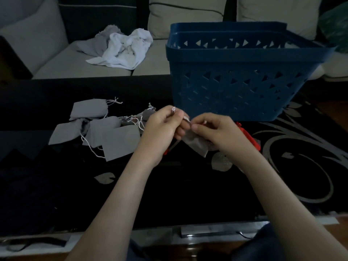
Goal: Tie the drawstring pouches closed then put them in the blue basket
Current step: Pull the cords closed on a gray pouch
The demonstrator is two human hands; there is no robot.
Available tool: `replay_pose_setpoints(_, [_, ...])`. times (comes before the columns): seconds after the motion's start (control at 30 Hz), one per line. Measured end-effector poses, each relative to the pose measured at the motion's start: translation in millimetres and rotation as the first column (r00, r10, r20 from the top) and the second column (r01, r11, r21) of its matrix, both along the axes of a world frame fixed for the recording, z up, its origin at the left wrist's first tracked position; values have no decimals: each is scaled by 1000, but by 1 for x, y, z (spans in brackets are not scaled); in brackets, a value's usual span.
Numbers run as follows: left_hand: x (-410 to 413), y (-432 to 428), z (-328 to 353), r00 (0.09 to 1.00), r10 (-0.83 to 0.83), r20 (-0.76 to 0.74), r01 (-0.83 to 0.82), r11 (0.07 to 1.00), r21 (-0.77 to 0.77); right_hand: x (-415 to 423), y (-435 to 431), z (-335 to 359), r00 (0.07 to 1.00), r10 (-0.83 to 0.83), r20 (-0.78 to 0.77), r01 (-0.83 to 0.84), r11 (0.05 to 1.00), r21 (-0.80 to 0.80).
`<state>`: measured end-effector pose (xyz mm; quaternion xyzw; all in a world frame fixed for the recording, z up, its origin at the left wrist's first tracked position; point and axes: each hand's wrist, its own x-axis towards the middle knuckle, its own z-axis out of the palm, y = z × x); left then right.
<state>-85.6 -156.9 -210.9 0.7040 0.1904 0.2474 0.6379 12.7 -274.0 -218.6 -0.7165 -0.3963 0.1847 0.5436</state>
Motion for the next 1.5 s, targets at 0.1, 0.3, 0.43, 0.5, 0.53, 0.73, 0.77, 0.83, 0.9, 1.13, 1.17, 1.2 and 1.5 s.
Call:
replay_pose_setpoints(0.1, [2,-3,1,991,-39,131,59,987,-148,-5,5,-5,998,54,-14,-54,999,2])
replay_pose_setpoints(0.3, [0,10,-4,985,-165,49,162,985,53,-11,2,2,979,100,-178,-80,990,113])
replay_pose_setpoints(0.43, [-3,18,-7,987,-154,-50,161,966,205,-13,2,2,976,107,-189,-78,985,154])
replay_pose_setpoints(0.5, [-2,18,-9,994,-103,-48,111,969,222,-13,3,1,980,88,-179,-59,985,161])
replay_pose_setpoints(0.53, [-1,18,-10,996,-76,-45,84,971,222,-13,4,0,981,75,-176,-45,985,168])
replay_pose_setpoints(0.73, [2,13,-14,999,10,-45,0,975,224,-18,9,-3,985,-17,-171,52,977,205])
replay_pose_setpoints(0.77, [2,11,-14,999,7,-50,5,973,229,-18,10,-3,988,-24,-155,56,977,204])
replay_pose_setpoints(0.83, [1,10,-13,998,-9,-55,21,974,227,-19,10,-4,988,-67,-136,95,973,212])
replay_pose_setpoints(0.9, [0,9,-9,997,-50,-50,61,969,238,-18,11,-5,990,-107,-97,127,965,228])
replay_pose_setpoints(1.13, [-4,7,-8,982,-181,-52,189,935,300,-15,9,-5,985,-170,-38,174,945,277])
replay_pose_setpoints(1.17, [-5,7,-6,979,-197,-43,202,938,281,-16,9,-3,987,-149,-57,159,942,296])
replay_pose_setpoints(1.2, [-7,7,-5,976,-214,-35,216,942,258,-16,9,-2,989,-129,-76,147,937,318])
replay_pose_setpoints(1.5, [-1,2,-10,984,-175,20,160,939,303,-21,9,-3,998,-22,-64,45,923,381])
